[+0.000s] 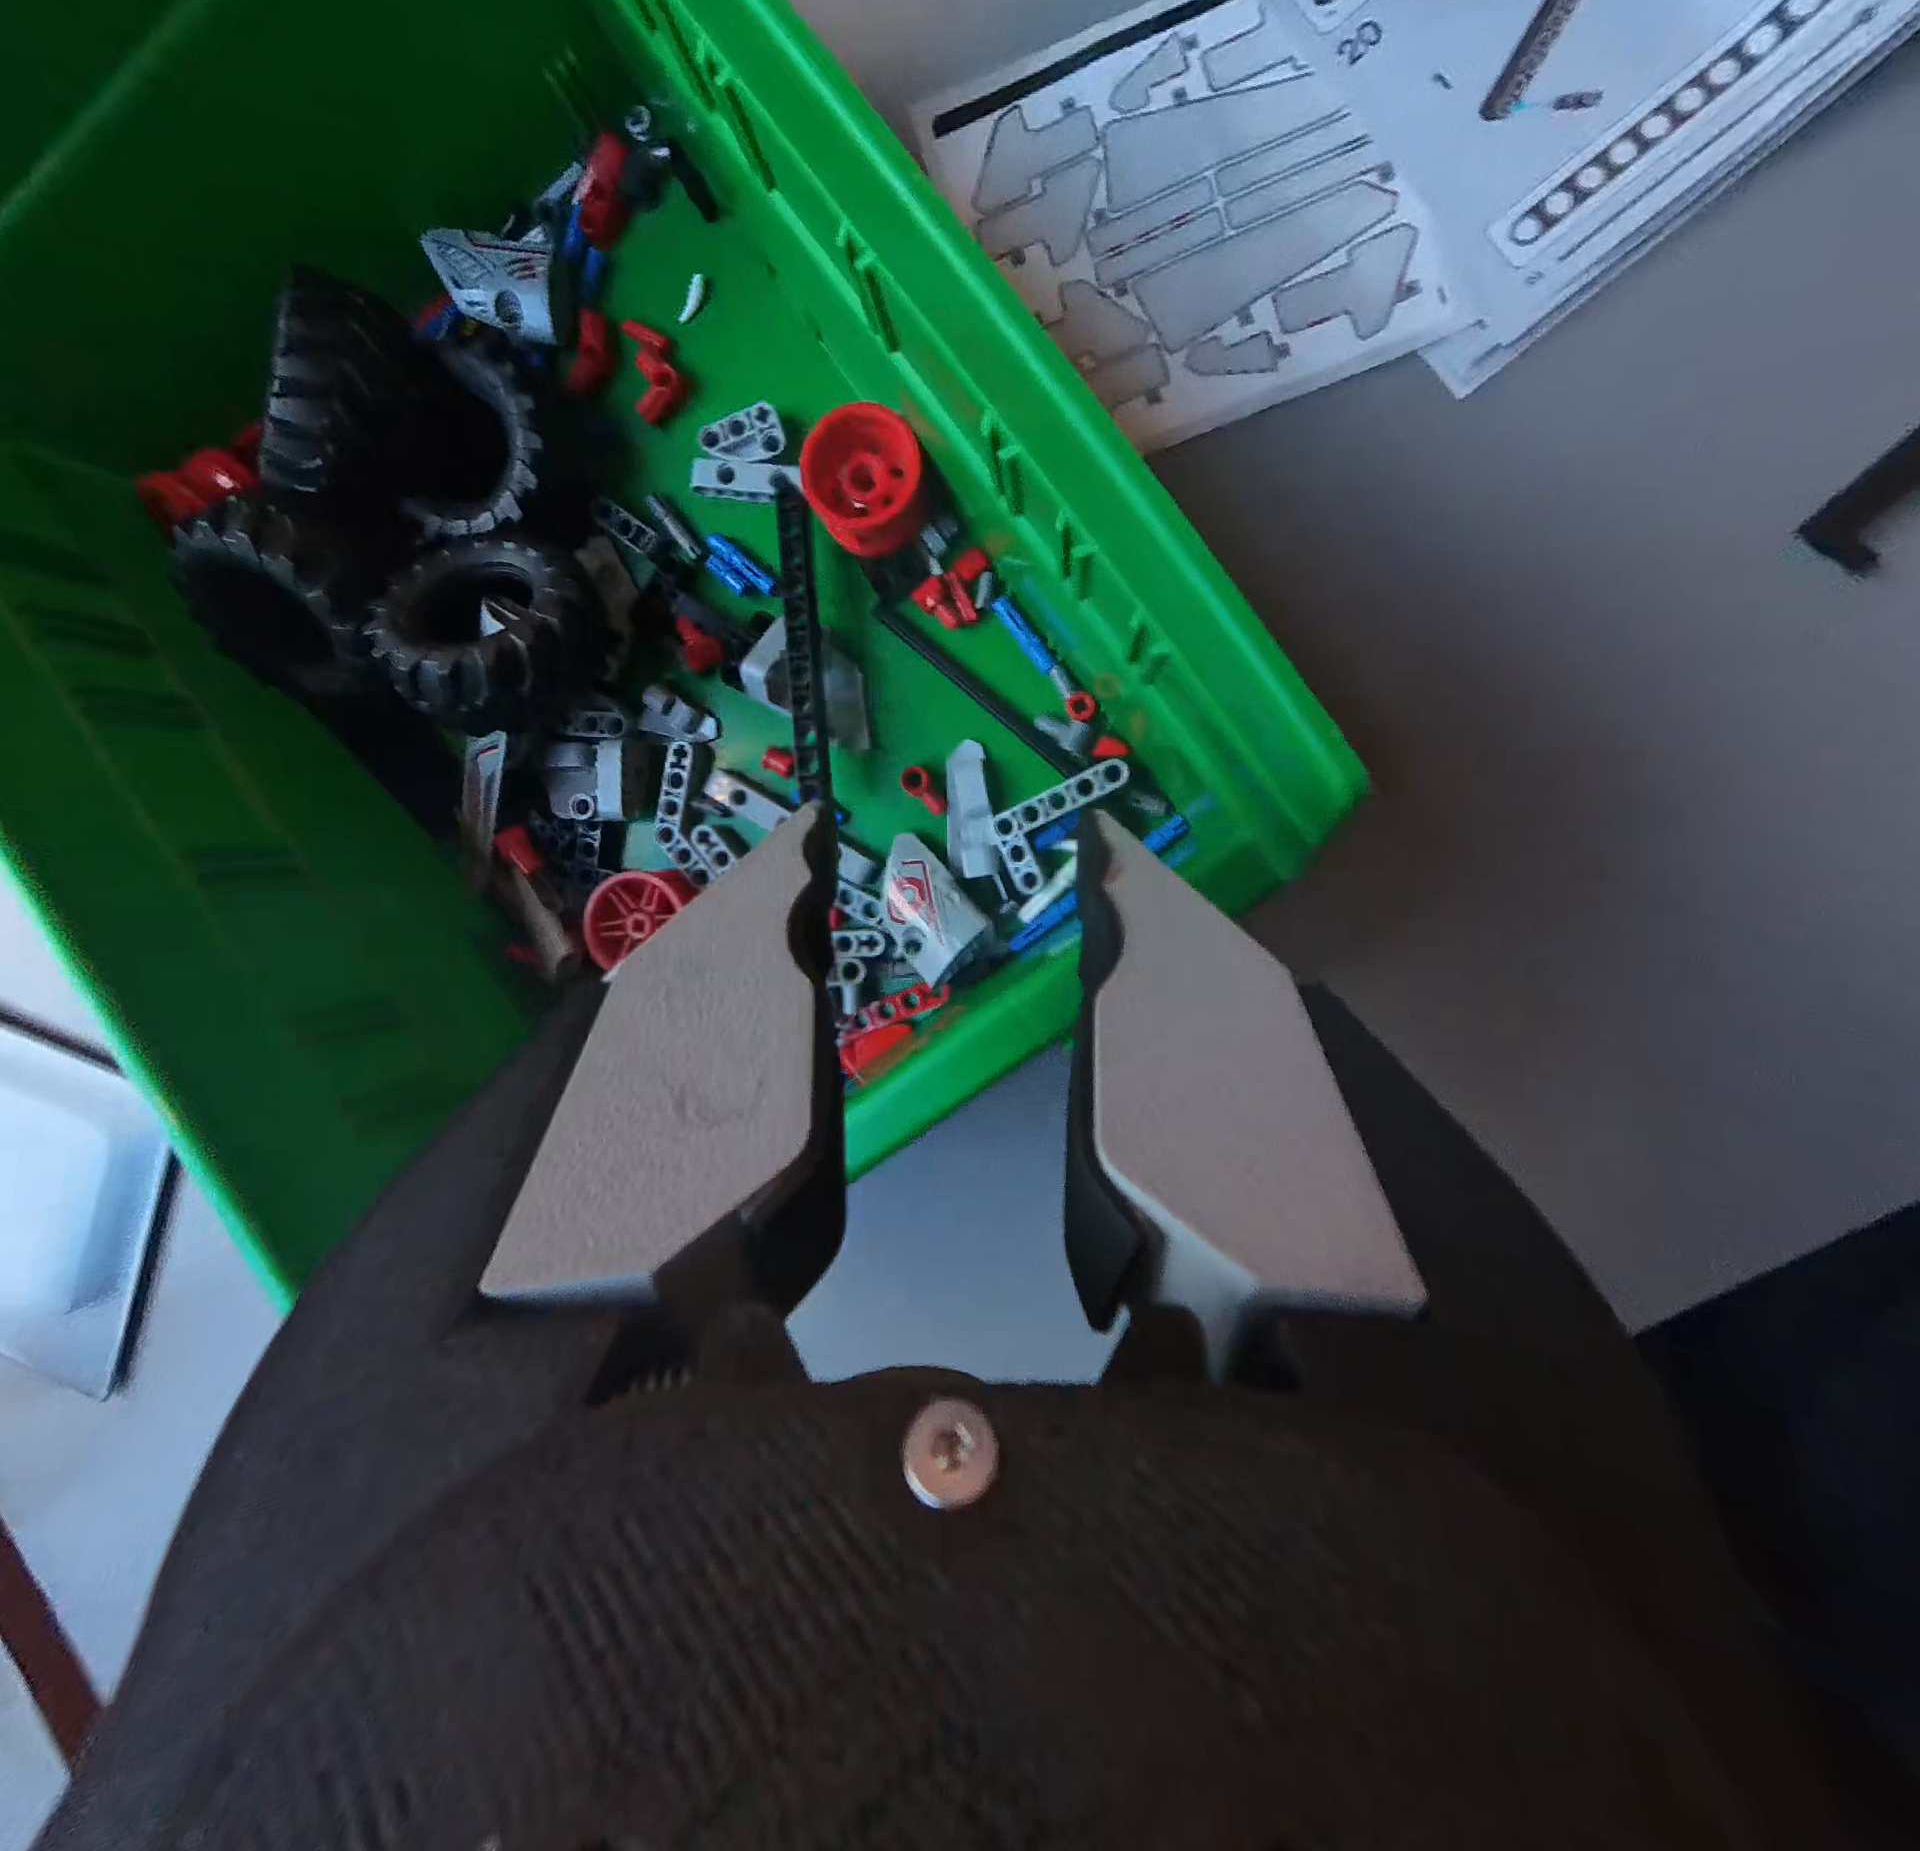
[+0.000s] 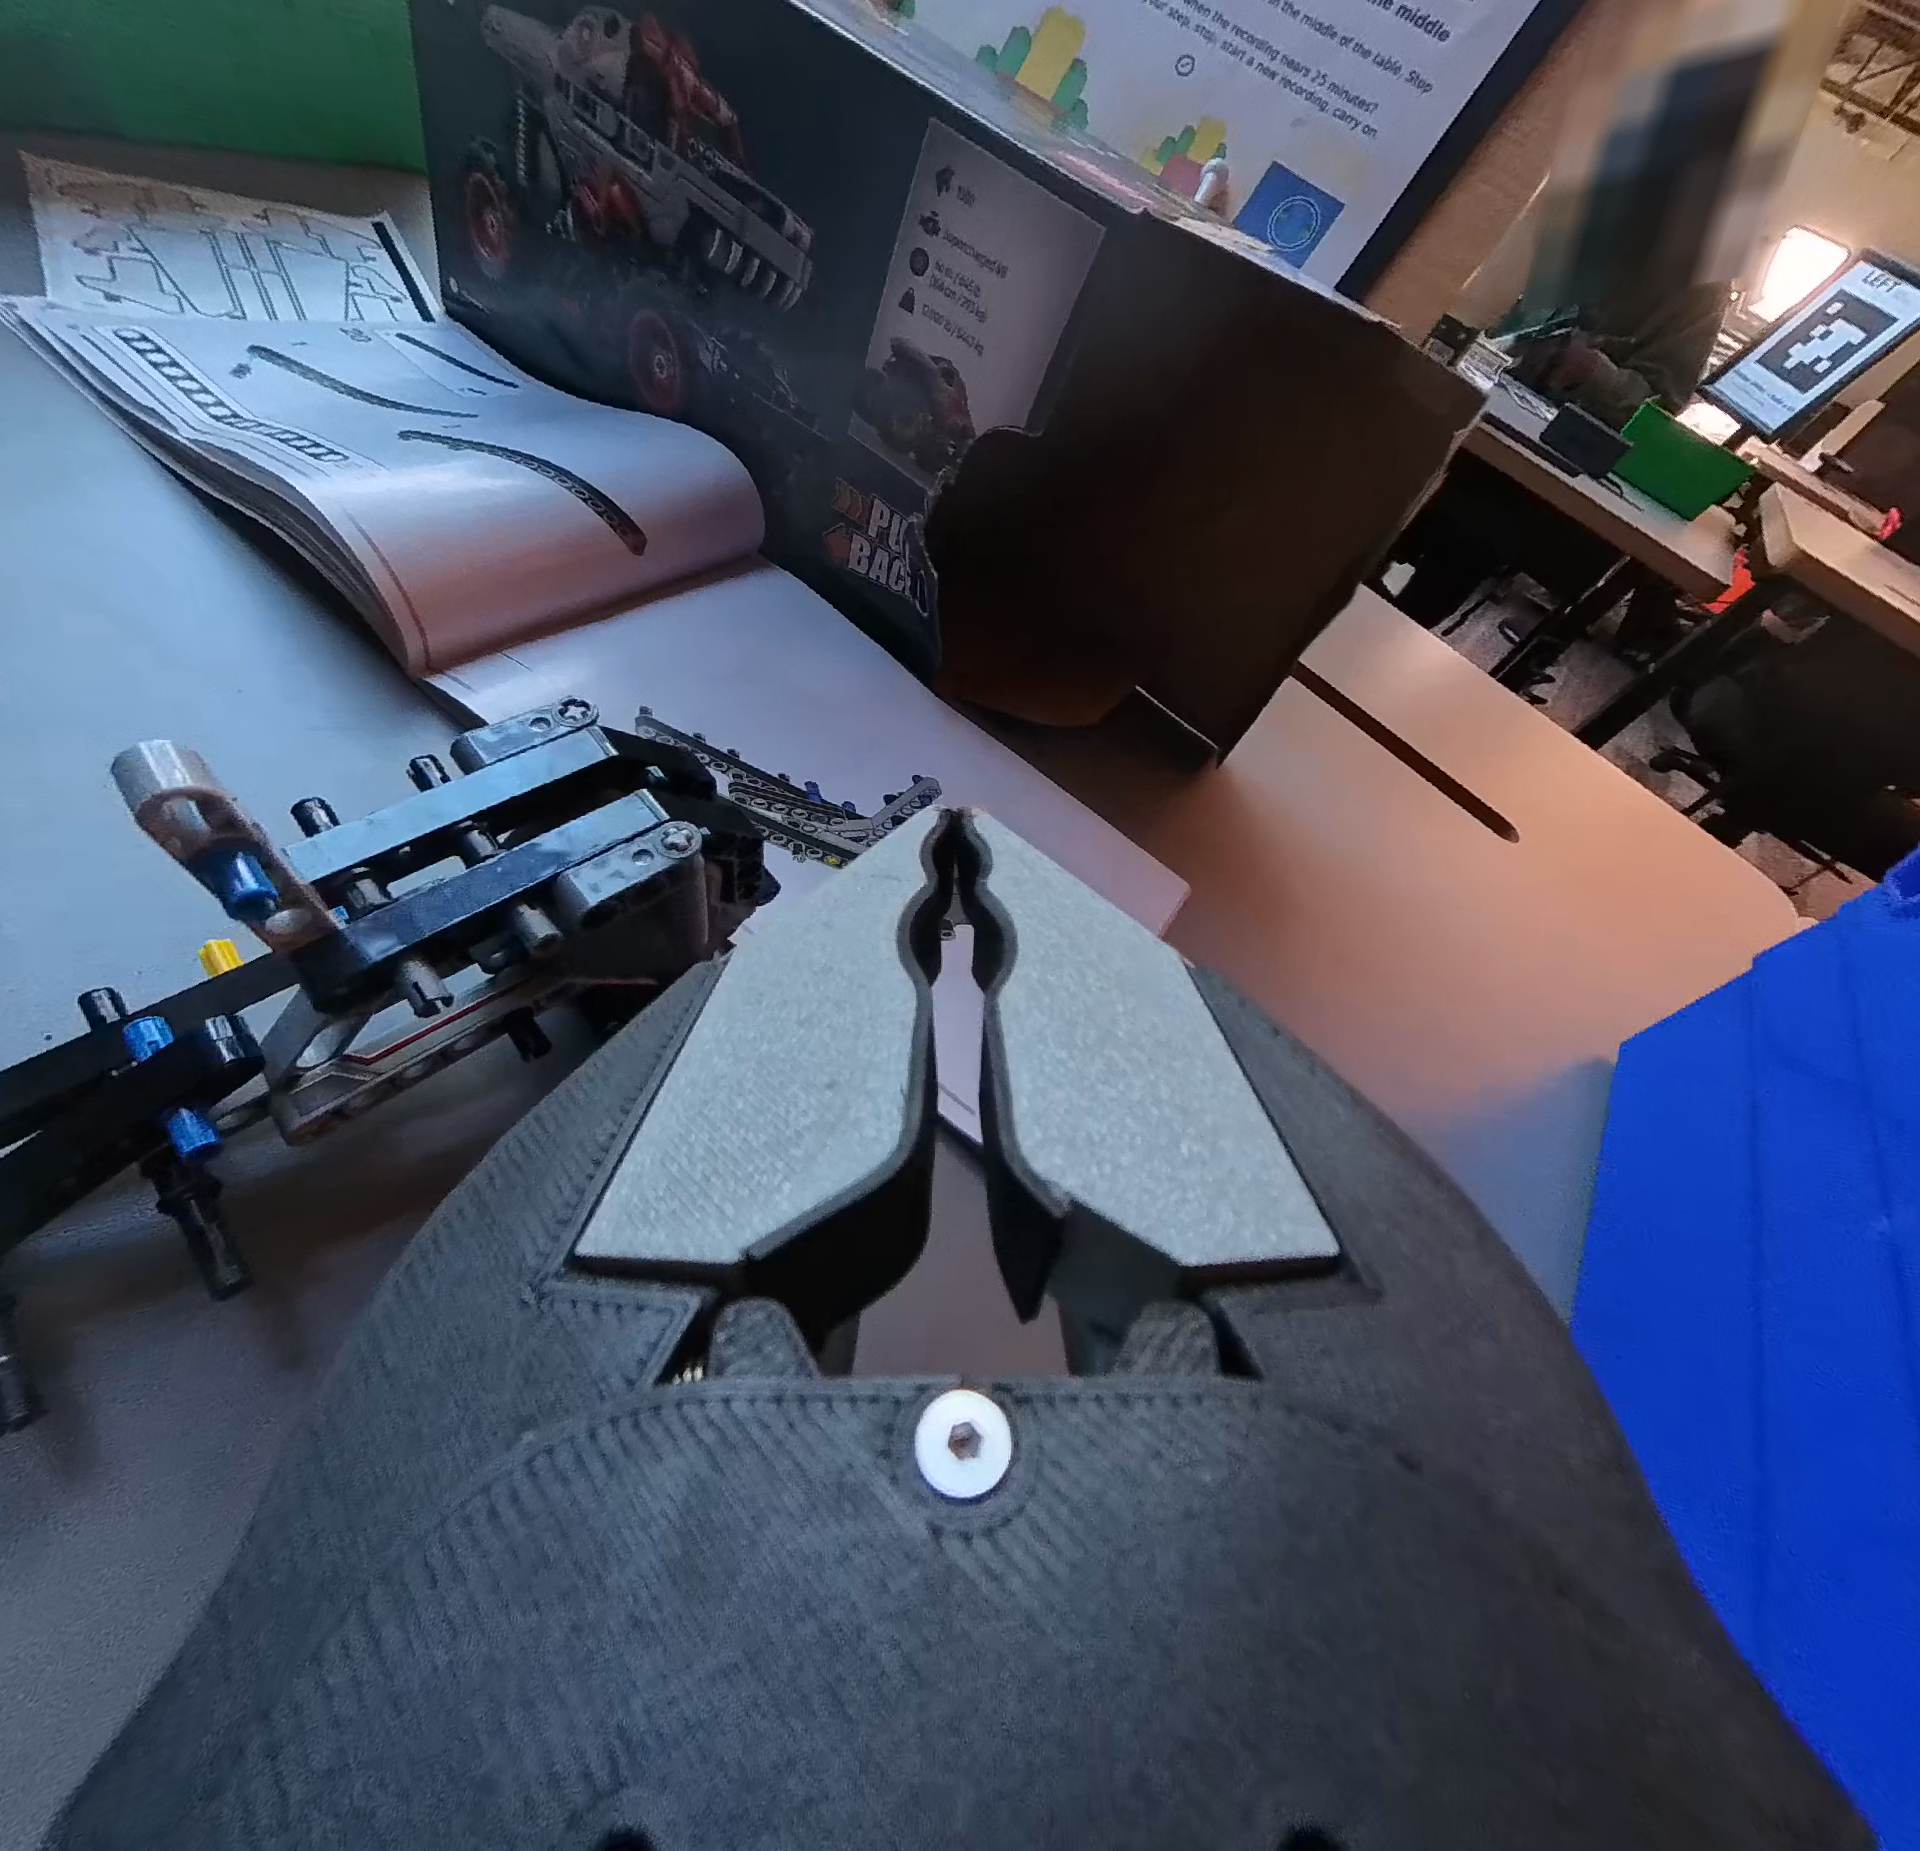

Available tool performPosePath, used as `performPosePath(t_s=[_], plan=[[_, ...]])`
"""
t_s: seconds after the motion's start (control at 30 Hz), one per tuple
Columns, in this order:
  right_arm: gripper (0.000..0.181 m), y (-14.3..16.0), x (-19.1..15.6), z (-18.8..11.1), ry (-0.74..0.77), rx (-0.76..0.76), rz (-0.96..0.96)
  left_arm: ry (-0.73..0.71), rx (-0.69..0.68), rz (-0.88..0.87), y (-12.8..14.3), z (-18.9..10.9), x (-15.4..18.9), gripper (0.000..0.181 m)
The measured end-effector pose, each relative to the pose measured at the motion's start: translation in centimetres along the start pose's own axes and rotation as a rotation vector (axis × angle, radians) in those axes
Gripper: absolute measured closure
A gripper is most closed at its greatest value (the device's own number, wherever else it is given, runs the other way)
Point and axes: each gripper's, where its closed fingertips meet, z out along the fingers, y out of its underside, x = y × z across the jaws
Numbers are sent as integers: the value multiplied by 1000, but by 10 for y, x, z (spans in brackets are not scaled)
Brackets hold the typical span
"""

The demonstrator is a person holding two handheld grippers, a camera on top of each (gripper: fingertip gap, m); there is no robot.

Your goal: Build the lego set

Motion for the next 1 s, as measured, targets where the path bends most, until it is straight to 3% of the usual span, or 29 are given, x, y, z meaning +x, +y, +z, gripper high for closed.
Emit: performPosePath(t_s=[0.23,0.33,0.37,0.47,0.6,0.73,0.8,0.87,1.0], plan=[[181,1,-2,1,-8,-8,-6,170,12,15,3,10,38,144],[181,2,-3,1,-13,-12,-12,223,-32,64,10,22,52,178],[181,2,-3,1,-16,-14,-9,208,-32,88,10,25,53,181],[181,2,-2,2,-19,-15,1,161,-29,118,10,31,51,181],[181,3,1,2,-18,-14,11,238,6,96,7,30,65,181],[181,6,8,1,8,-23,1,347,134,84,-7,2,84,176],[181,5,10,-1,18,-9,11,257,232,53,-18,-20,61,163],[181,6,14,-2,33,-8,17,114,309,15,-26,-42,22,162],[181,10,23,-3,68,-24,42,-31,361,13,-40,-65,-43,143]])
